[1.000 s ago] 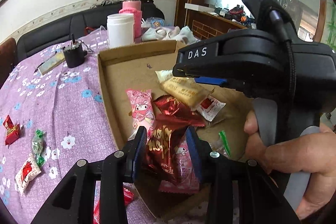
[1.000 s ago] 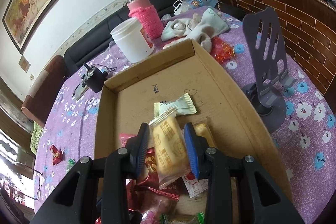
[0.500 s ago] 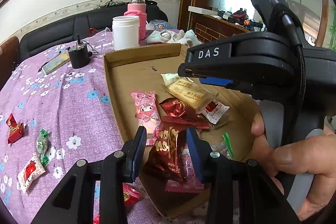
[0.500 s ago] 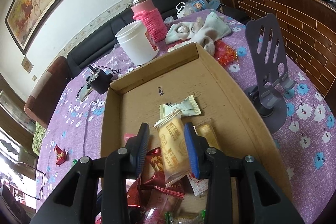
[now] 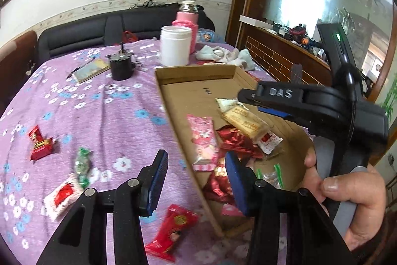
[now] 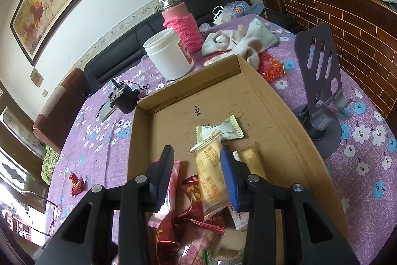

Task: Organize snacks
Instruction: 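Grasp the white red-printed sachet with the left gripper while the right gripper grasps the clear green candy pack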

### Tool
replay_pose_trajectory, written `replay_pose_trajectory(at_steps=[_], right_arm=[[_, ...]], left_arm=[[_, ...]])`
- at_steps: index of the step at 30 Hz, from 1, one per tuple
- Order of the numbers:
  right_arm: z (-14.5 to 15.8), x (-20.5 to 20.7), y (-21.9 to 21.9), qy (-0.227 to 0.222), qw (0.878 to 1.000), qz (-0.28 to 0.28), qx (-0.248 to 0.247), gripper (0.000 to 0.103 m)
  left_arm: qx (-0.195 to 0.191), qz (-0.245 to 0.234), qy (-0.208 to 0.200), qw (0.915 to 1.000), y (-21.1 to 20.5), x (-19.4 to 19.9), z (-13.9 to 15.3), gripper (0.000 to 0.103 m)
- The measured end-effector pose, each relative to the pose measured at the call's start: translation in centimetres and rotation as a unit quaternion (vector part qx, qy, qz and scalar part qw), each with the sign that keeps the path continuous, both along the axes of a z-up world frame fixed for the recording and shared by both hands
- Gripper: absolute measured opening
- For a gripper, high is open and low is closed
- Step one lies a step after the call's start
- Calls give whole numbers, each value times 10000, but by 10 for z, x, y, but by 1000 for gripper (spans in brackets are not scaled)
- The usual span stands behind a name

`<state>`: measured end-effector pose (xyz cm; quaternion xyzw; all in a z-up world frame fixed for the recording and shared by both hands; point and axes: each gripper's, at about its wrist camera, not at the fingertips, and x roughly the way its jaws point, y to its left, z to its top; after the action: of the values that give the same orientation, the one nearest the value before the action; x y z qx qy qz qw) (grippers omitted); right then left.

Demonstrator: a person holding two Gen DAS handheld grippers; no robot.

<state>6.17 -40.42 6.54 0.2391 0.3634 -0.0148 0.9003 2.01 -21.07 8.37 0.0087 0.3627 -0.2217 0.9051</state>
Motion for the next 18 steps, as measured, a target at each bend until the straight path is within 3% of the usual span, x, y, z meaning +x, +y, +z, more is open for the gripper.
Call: replay_pose_trajectory(at_steps=[4, 7, 11, 18], right_arm=[[-1, 1, 5, 28, 10000, 62, -55, 40], [-2, 1, 7, 31, 9999, 97, -63, 40], [0, 0, 12, -8, 9998, 126, -145, 40], [-2, 0, 31, 4, 9987, 315, -400, 40]], left_arm=[[41, 138, 15, 9999, 29, -2, 7, 59], [319, 413, -260, 9983, 58, -7, 9, 67], [767, 747, -415, 9934, 102, -5, -1, 68], [802, 770, 215, 9936, 148, 22, -44, 68]])
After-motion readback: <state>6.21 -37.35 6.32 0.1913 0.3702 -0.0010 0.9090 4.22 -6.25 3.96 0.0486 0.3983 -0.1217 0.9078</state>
